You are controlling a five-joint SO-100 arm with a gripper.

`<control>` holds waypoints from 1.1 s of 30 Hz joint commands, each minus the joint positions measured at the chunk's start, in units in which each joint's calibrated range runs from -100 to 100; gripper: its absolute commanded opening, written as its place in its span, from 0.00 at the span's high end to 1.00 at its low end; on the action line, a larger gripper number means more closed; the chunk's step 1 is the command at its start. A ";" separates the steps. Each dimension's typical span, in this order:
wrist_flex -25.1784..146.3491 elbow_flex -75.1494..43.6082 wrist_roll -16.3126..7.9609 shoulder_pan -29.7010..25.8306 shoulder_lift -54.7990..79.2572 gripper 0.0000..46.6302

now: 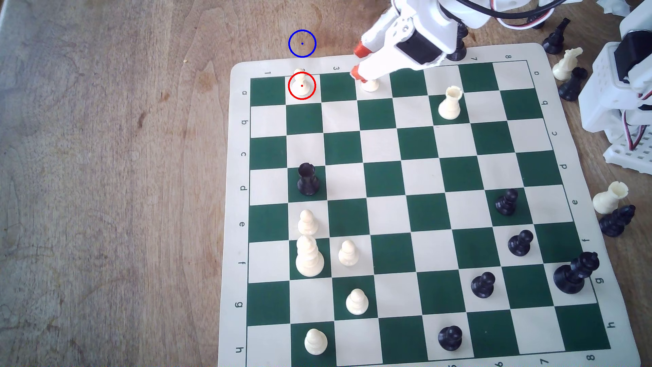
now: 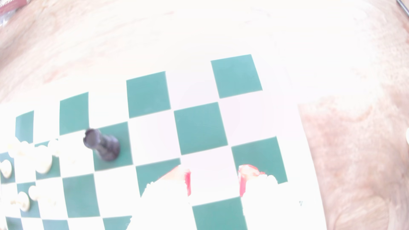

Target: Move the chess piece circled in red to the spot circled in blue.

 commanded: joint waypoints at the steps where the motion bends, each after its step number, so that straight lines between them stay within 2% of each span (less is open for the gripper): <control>1: -0.06 -13.26 -0.59 1.90 4.74 0.71; 3: 2.16 -19.15 -0.59 2.83 9.06 0.70; 12: 3.79 -30.39 -0.88 3.70 22.14 0.69; 25: 0.85 -38.73 -1.81 4.01 32.66 0.70; 33: -1.94 -39.55 -2.10 3.62 36.06 0.71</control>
